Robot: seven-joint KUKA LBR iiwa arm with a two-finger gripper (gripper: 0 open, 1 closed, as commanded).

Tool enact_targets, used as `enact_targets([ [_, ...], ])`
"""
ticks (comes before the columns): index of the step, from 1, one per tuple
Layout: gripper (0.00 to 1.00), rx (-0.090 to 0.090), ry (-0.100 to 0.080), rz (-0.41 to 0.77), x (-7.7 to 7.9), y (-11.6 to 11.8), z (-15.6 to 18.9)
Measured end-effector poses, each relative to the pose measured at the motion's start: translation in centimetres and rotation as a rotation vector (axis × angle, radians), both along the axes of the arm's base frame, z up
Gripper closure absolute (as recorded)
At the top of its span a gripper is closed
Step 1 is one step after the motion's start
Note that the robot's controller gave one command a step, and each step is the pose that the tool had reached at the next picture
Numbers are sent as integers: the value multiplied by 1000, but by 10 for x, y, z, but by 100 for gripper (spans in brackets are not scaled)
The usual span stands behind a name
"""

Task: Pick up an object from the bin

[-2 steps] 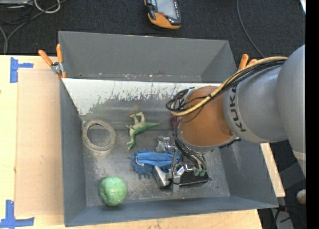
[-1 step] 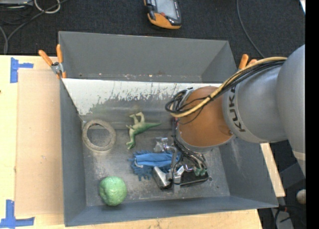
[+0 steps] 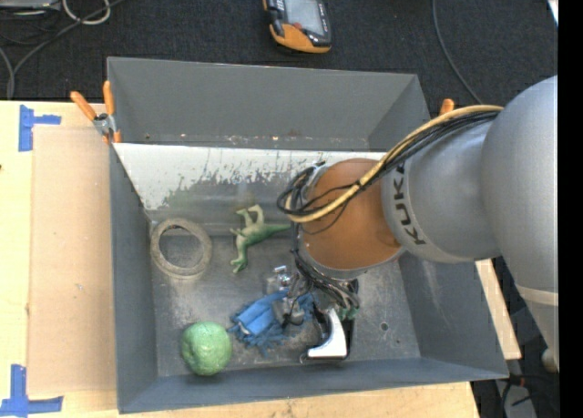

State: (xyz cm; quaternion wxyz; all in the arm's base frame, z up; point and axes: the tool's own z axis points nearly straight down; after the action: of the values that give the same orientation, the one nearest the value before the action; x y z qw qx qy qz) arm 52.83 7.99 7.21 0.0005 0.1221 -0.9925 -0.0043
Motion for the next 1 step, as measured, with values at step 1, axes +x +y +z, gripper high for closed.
enact_targets([
  [1, 100, 0, 0, -1, 0, 0, 0],
])
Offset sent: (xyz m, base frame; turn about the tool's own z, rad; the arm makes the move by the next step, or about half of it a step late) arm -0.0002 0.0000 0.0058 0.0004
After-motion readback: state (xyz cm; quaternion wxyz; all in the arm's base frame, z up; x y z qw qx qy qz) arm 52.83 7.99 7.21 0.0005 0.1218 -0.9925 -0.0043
